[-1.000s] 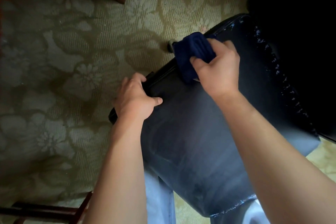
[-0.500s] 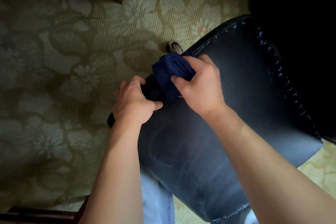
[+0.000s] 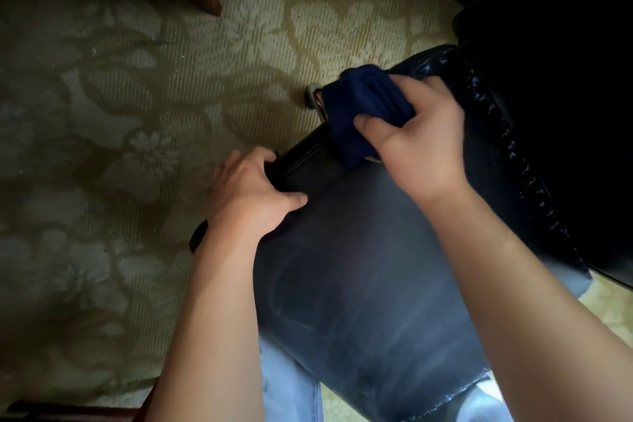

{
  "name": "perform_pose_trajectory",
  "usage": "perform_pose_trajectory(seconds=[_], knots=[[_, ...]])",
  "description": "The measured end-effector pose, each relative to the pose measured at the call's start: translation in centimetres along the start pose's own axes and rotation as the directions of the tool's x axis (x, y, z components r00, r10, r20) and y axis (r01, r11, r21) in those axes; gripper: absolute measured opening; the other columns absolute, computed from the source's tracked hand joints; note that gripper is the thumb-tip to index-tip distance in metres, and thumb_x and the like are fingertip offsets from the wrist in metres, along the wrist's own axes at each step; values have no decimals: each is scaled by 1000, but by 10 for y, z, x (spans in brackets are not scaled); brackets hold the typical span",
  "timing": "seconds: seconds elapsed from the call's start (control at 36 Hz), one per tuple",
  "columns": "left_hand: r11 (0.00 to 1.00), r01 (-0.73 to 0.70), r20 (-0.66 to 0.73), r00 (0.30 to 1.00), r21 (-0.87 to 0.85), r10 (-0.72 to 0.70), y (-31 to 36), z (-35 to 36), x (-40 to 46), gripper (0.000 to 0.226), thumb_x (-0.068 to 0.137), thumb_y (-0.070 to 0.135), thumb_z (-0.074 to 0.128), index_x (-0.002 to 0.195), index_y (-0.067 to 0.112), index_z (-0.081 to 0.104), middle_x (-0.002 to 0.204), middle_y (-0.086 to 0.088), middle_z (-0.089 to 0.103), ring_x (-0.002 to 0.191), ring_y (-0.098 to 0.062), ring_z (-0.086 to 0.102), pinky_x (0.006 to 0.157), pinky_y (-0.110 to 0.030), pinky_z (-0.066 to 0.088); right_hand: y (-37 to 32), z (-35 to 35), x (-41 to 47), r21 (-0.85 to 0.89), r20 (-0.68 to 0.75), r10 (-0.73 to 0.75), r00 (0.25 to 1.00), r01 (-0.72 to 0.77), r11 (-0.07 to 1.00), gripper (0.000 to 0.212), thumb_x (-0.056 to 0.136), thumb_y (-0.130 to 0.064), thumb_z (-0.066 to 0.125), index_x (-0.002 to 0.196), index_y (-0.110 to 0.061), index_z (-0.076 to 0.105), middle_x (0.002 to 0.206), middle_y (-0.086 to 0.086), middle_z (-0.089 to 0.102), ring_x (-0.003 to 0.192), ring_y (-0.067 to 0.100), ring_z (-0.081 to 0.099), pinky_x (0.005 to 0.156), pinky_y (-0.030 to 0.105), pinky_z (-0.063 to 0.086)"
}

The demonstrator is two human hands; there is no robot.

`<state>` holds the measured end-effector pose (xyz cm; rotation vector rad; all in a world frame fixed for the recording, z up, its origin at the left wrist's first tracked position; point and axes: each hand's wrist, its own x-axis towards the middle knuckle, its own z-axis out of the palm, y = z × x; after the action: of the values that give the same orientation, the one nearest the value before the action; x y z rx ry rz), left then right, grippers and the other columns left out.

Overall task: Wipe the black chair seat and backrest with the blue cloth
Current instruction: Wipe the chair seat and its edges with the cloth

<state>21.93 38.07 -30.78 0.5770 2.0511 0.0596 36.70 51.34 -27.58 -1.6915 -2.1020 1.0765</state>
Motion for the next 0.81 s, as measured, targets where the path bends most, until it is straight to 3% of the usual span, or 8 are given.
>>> perform_pose_trajectory(seconds=[0.08, 0.17, 0.28, 0.42, 0.53, 0.64, 0.72, 0.81], knots=[[997, -43, 15, 999, -62, 44, 15, 2, 4, 72, 66, 44, 90, 128, 25, 59, 129, 1, 59, 118, -27, 59, 95, -47, 52, -6, 11, -5, -26, 165, -72, 984, 77, 997, 41, 69, -25, 79, 109, -27, 75, 92, 3, 55, 86, 17, 58, 76, 27, 47], [997, -13, 26, 1000, -72, 15, 25, 4, 5, 64, 60, 47, 89, 114, 27, 63, 108, 3, 69, 100, -26, 66, 83, -46, 58, -3, 22, -9, -28, 255, -44, 966, 53, 998, 35, 71, -22, 80, 105, -26, 76, 91, 3, 55, 84, 19, 58, 70, 26, 45], [1000, 9, 34, 999, -20, -8, 32, 4, 12, 57, 62, 42, 90, 109, 32, 60, 98, 6, 67, 93, -24, 66, 79, -43, 58, 7, 26, -11, 10, 211, -13, 977, 11, 1000, 24, 75, -20, 79, 99, -23, 75, 88, -2, 49, 76, 13, 52, 61, 10, 34], [1000, 21, 21, 1000, 16, -21, 34, 5, 15, 55, 66, 42, 90, 110, 31, 59, 105, 9, 65, 97, -22, 64, 85, -45, 56, 12, 19, -3, -40, 129, -6, 992, 11, 999, 23, 77, -20, 77, 100, -21, 75, 90, -1, 50, 78, 13, 52, 61, 22, 37], [999, 44, 1, 999, 14, -44, 37, 5, 16, 52, 66, 43, 91, 106, 37, 60, 102, 13, 67, 95, -19, 65, 85, -44, 57, 19, 4, 14, -67, 61, 26, 998, -22, 997, 19, 78, -24, 76, 97, -23, 76, 91, 0, 53, 81, 15, 56, 69, 29, 47], [999, 40, -1, 999, 22, -40, 42, 4, 16, 55, 69, 44, 90, 113, 37, 58, 107, 14, 66, 101, -19, 64, 89, -43, 55, 22, -7, 26, -92, -68, 63, 996, -69, 993, 30, 80, -29, 73, 109, -29, 74, 104, 2, 54, 91, 21, 60, 83, 40, 54], [1000, 19, -22, 1000, 21, -18, 45, 3, 15, 53, 70, 44, 88, 114, 37, 61, 109, 15, 67, 104, -19, 64, 90, -43, 55, 24, -15, 31, -104, -125, 82, 989, -95, 990, 35, 81, -32, 71, 116, -29, 72, 110, 2, 54, 97, 21, 60, 86, 39, 53], [999, 3, -23, 1000, 33, -2, 48, 2, 14, 57, 71, 43, 88, 120, 36, 62, 113, 13, 68, 107, -21, 64, 90, -43, 55, 29, -21, 32, -85, -145, 91, 985, -104, 991, 37, 83, -33, 72, 119, -26, 71, 107, -3, 49, 95, 16, 58, 85, 27, 50]])
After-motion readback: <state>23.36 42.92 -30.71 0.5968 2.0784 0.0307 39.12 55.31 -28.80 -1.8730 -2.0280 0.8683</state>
